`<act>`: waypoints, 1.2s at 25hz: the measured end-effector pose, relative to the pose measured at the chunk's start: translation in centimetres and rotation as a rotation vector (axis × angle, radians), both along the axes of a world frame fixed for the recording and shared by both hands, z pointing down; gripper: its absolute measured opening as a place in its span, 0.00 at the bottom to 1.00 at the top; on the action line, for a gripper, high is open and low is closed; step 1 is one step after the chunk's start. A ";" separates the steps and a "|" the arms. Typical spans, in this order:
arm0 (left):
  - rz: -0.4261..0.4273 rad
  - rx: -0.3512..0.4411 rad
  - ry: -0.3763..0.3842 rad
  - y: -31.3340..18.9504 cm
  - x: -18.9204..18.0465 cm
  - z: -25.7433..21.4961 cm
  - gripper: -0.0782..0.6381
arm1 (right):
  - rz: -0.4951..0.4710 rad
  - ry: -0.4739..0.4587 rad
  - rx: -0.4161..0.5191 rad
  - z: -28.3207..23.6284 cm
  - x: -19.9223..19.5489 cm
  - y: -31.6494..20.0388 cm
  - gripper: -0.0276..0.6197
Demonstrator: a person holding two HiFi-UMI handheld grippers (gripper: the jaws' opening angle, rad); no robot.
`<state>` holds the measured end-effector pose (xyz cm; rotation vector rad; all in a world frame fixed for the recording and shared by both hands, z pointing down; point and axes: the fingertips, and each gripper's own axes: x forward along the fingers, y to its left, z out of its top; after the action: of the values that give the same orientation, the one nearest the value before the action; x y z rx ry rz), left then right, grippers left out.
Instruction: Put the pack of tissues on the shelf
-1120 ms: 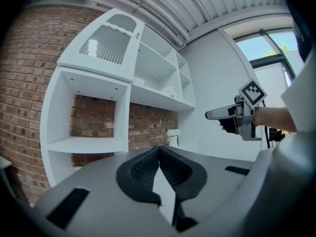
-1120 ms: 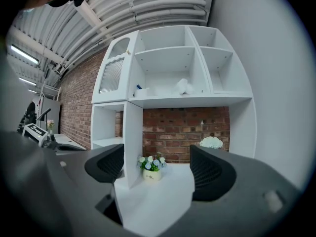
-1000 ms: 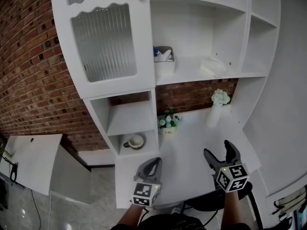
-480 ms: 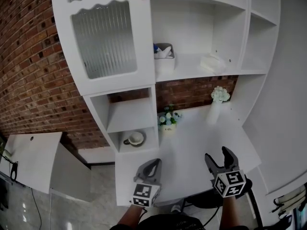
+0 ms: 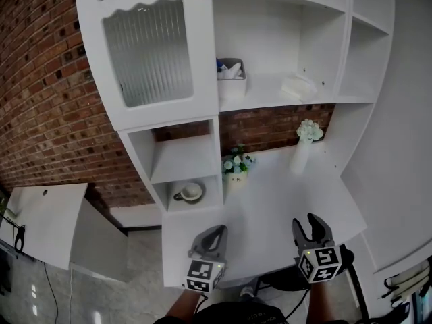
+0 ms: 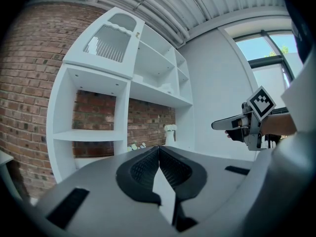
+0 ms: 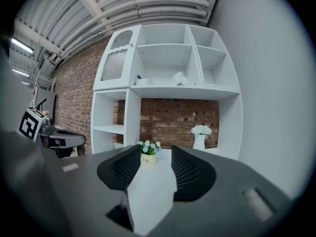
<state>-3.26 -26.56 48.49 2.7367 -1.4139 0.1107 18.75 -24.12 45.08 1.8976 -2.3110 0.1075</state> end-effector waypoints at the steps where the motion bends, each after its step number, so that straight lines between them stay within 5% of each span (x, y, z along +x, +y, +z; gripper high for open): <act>1: 0.000 -0.001 0.000 0.1 0.0 0.0 0.12 | 0.000 0.001 -0.002 0.1 0.0 0.1 0.33; 19: 0.018 0.007 0.008 1.0 0.4 0.2 0.12 | 0.028 0.044 0.019 1.3 -0.1 1.5 0.06; 30: 0.019 0.019 -0.011 1.4 0.1 0.2 0.12 | 0.029 0.119 0.000 2.5 -0.3 2.0 0.05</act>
<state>-3.20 -25.13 48.65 2.7700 -1.3986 0.1141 18.42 -22.08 47.58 1.8840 -2.2073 -0.0022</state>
